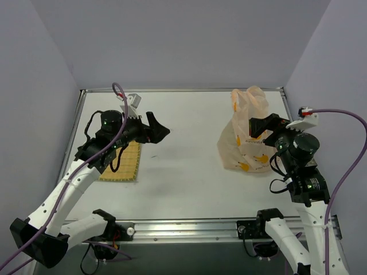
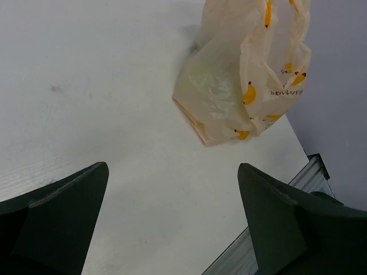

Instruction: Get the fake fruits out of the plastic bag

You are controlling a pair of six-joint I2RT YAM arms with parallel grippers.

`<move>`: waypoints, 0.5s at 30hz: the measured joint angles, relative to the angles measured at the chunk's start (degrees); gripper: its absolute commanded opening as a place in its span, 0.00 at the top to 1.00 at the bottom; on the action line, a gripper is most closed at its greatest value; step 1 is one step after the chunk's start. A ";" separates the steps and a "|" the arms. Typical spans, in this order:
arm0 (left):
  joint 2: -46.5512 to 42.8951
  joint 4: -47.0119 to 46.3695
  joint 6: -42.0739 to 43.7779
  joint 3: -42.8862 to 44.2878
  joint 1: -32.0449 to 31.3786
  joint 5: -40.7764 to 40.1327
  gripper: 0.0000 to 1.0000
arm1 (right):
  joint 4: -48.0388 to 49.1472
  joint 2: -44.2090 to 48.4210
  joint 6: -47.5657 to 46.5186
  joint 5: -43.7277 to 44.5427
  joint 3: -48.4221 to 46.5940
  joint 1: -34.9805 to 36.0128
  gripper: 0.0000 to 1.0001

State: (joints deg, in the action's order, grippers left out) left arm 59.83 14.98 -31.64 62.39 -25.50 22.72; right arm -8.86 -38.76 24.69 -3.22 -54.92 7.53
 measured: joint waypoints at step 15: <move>18.21 -3.76 -4.28 12.48 -5.99 -2.43 0.06 | -0.13 -5.33 -0.96 2.95 -1.92 0.00 0.00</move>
State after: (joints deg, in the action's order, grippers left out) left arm 78.04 11.22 -35.92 74.87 -31.48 20.29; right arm -8.99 -44.10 23.73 -0.27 -56.84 7.53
